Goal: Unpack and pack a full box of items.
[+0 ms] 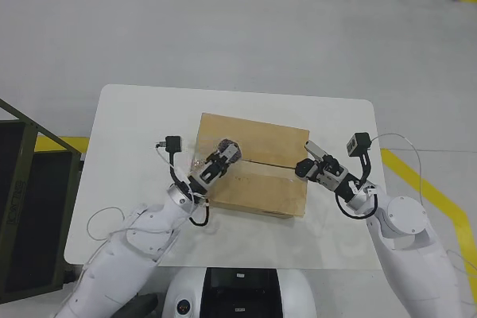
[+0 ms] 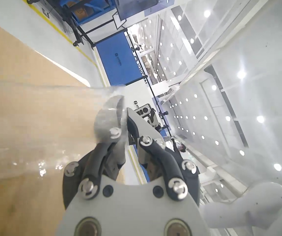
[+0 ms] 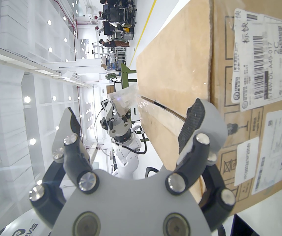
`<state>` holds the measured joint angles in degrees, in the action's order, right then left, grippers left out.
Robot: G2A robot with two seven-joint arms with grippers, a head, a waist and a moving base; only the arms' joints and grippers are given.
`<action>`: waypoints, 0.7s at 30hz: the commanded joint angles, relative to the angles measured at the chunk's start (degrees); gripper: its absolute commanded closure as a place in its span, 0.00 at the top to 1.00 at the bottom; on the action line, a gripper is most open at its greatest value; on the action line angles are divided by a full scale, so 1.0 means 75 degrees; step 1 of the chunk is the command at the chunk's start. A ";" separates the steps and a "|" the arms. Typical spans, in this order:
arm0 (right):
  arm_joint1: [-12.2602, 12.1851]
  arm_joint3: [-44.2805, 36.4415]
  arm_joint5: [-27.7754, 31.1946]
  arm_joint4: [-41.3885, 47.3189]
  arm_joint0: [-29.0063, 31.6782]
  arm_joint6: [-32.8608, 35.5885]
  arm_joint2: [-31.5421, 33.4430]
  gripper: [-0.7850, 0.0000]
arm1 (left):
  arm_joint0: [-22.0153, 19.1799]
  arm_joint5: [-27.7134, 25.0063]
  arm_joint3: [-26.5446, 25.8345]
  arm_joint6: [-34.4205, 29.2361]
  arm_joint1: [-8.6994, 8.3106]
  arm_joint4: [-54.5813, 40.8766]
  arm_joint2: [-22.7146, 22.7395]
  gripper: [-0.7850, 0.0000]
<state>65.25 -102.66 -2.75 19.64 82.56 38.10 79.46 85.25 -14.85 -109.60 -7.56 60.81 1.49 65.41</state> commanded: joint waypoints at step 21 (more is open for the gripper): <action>0.0000 0.0000 0.0000 0.0000 0.0000 0.0000 0.0000 1.00 | -0.0308 0.0848 0.0113 -0.0520 0.0181 0.0984 -0.0368 1.00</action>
<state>65.24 -102.66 -2.75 19.64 82.56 38.10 79.46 82.96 -8.32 -108.81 -11.23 62.15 8.60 62.68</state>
